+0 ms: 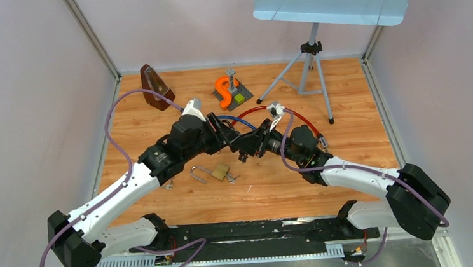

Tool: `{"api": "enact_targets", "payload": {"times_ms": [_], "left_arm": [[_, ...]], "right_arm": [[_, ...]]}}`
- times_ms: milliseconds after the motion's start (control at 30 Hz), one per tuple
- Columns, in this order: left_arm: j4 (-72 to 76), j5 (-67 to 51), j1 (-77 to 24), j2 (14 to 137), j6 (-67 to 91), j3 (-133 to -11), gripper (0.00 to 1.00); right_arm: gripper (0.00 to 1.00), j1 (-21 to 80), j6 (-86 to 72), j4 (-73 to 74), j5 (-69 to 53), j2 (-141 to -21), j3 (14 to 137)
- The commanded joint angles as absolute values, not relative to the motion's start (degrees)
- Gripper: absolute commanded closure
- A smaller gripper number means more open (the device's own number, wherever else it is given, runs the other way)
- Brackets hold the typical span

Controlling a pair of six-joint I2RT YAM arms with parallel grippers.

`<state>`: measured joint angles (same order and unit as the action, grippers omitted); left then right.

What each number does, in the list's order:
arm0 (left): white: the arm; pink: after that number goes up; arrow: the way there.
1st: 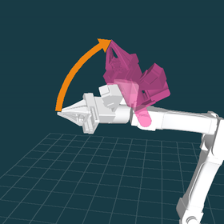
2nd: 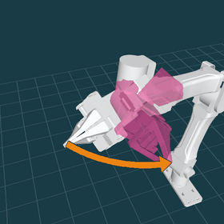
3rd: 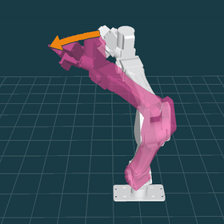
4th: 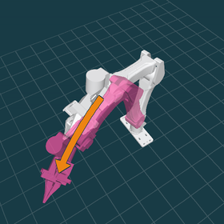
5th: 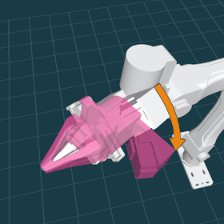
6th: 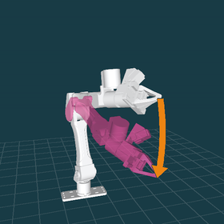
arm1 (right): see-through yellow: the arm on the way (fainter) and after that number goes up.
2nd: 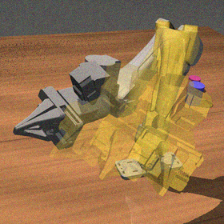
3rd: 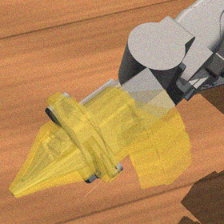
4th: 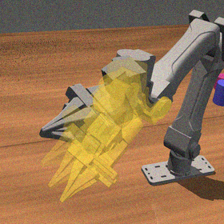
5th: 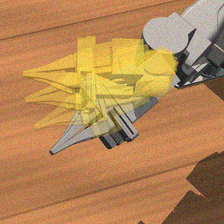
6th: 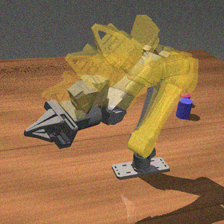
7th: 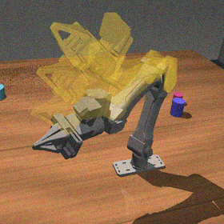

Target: Unlock with the key

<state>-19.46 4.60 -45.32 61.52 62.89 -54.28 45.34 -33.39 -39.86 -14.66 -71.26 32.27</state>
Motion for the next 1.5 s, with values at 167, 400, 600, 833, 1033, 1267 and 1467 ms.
{"api": "enact_targets", "payload": {"times_ms": [167, 400, 600, 833, 1033, 1267, 1467], "left_arm": [[-15.1, 11.5, -45.3, 53.8, 53.5, -55.2, 0.19], [-8.5, 10.0, -43.3, 49.1, 51.0, -48.5, 0.13], [-5.1, 7.8, -42.6, 51.9, 53.3, -45.7, 0.16], [3.1, 0.8, -42.4, 54.7, 58.2, -43.0, 0.33], [-4.5, 1.7, -42.4, 55.2, 57.9, -46.5, 0.72], [-20.4, 5.8, -42.4, 56.9, 55.2, -54.6, 0.88], [-25.0, 2.9, -42.4, 61.1, 56.5, -57.8, 0.87]], "right_arm": [[1.0, 43.7, -36.9, -46.8, -17.2, -67.3, 29.3], [1.0, 40.3, -47.0, -57.0, -25.0, -66.1, 25.7], [1.0, 37.6, -56.4, -69.3, -30.0, -68.8, 23.1], [1.0, 37.4, -59.9, -75.1, -32.6, -72.7, 23.6], [1.0, 37.4, -51.1, -59.1, -30.2, -69.9, 25.4], [1.0, 39.3, -26.0, -24.1, -14.6, -62.8, 33.4], [1.0, 44.7, -12.7, -11.4, -1.8, -62.6, 36.9]]}}
